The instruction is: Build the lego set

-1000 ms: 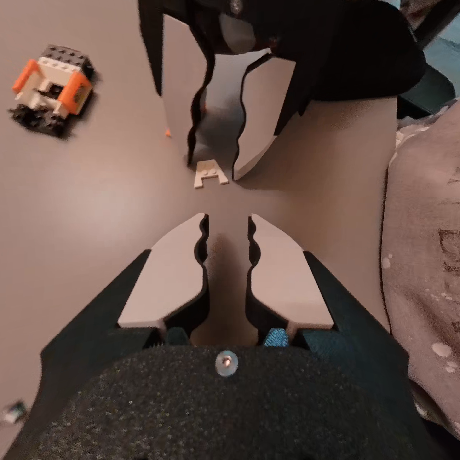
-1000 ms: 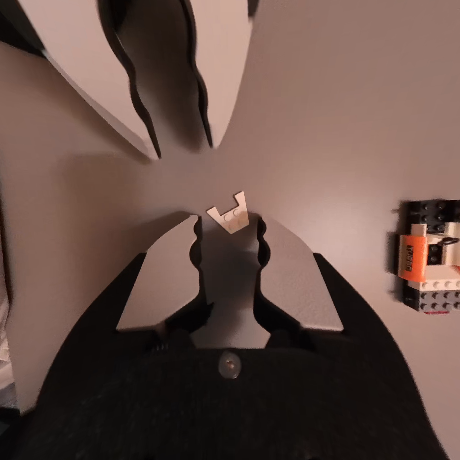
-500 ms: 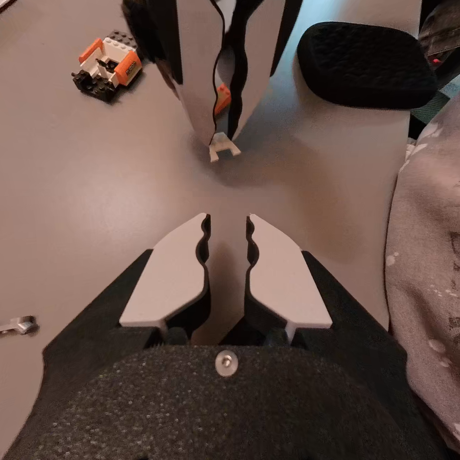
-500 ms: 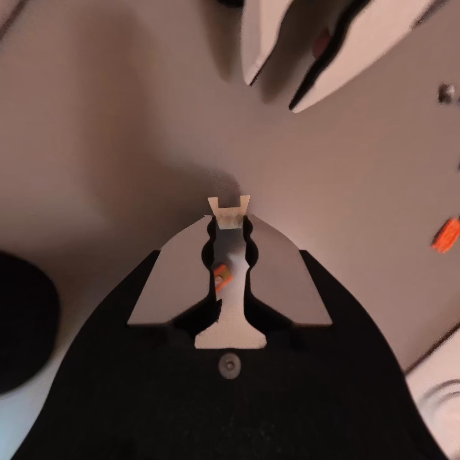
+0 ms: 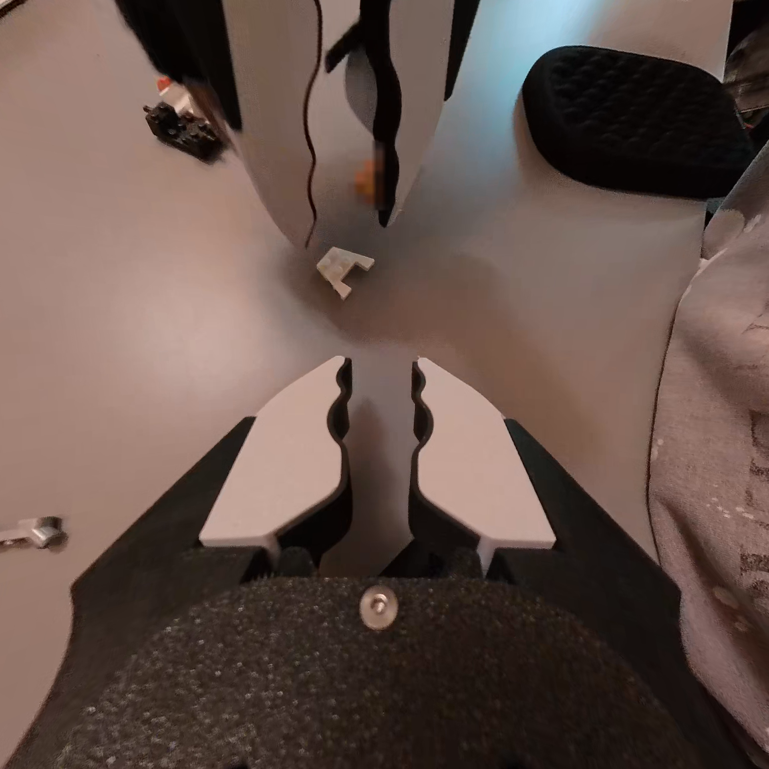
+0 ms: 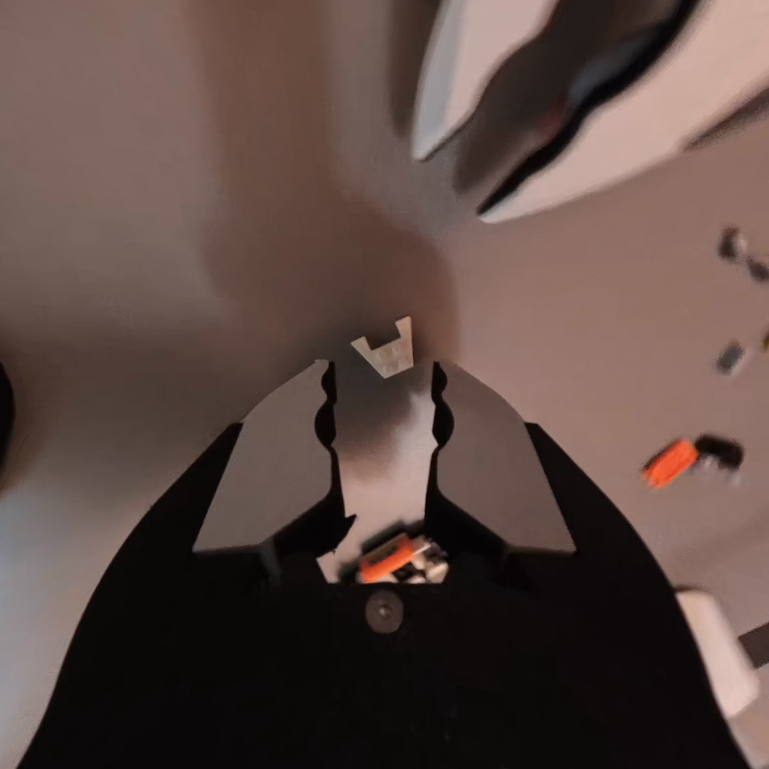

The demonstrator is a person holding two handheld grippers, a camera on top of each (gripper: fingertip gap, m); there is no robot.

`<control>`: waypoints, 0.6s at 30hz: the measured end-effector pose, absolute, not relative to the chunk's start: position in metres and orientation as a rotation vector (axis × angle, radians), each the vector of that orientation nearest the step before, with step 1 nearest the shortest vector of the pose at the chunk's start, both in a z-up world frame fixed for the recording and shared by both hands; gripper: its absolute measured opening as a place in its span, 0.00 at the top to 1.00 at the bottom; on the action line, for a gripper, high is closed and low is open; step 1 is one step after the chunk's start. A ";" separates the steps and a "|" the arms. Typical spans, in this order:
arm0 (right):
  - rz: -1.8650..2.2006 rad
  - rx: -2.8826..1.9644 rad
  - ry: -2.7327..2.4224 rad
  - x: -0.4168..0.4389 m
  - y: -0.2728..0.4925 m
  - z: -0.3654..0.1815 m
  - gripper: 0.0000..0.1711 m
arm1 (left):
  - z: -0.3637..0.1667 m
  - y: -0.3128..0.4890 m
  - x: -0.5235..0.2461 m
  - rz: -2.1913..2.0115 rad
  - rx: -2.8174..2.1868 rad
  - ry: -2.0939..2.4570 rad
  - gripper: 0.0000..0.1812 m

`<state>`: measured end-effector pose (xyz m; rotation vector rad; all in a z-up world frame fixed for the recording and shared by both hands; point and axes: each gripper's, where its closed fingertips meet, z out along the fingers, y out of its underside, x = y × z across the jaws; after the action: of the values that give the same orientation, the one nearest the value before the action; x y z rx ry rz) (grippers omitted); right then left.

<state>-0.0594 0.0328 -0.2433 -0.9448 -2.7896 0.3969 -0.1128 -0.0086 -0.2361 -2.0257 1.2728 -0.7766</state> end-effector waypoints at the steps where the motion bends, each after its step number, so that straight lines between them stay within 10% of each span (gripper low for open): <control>1: 0.448 -1.095 -2.686 -0.060 0.033 -0.240 0.74 | -0.236 -0.008 -0.113 -0.771 -2.020 1.282 0.85; 18: 0.544 -2.036 -1.628 -0.065 0.036 -0.263 0.86 | -0.234 0.029 -0.096 -0.686 -1.960 1.389 0.85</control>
<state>-0.0646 0.0364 -0.2628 -2.0358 -1.6276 0.5440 -0.0962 0.0293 -0.2340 -1.9604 1.3891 -0.6859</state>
